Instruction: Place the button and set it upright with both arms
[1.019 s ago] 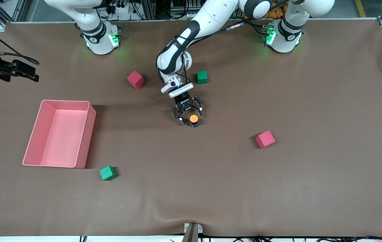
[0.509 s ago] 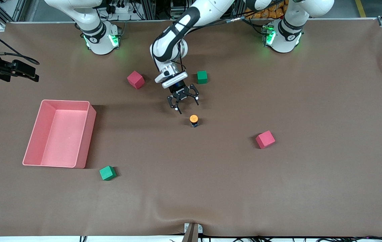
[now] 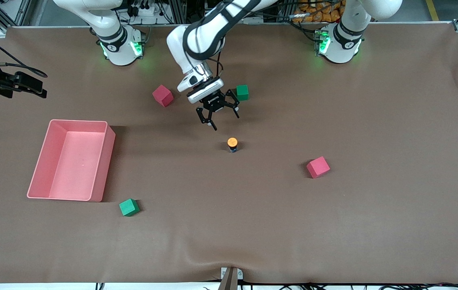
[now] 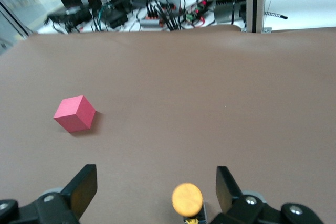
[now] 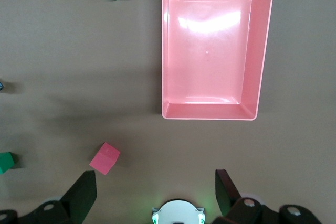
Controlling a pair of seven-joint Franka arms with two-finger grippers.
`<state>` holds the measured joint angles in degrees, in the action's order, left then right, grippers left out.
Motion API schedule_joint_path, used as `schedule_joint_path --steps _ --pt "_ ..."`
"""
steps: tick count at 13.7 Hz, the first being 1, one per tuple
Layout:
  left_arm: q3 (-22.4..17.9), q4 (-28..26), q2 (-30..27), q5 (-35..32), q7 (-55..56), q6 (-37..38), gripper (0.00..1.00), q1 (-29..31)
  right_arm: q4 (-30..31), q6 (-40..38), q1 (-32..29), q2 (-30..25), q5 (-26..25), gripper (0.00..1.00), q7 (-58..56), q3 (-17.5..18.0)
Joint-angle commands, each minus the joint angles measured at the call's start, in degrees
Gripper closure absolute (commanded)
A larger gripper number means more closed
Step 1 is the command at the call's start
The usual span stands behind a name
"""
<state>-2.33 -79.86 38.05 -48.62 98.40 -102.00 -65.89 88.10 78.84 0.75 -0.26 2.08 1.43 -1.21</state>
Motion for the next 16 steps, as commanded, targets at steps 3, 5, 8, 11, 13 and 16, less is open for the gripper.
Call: schedule_joint_path --steps 3,5,8,11,13,16 --pt "1.01 -2.67 -13.78 13.79 -17.24 -2.77 0.00 9.35 0.14 -0.18 0.30 -0.44 0.55 0.00 0.59 -0.20" --pt "1.01 -2.40 -17.29 20.37 -24.27 -2.77 0.00 13.22 0.14 -0.18 0.30 -0.53 0.55 0.00 0.59 -0.20" --pt "1.01 -2.40 -21.52 30.13 -35.52 -2.77 0.00 20.77 0.14 -0.18 0.30 -0.44 0.55 0.00 0.59 -0.20" --pt "0.83 -1.88 -25.12 41.12 -48.08 -2.68 0.00 29.99 0.14 -0.18 0.30 -0.53 0.55 0.00 0.59 -0.20" --pt "0.83 -1.88 -26.71 44.65 -55.04 -1.37 0.00 34.40 0.14 -0.18 0.30 -0.44 0.55 0.00 0.59 -0.20" --pt "0.83 -1.79 -29.87 50.28 -62.25 3.37 0.00 40.82 0.14 -0.27 0.30 -0.44 0.55 0.00 0.59 -0.20"
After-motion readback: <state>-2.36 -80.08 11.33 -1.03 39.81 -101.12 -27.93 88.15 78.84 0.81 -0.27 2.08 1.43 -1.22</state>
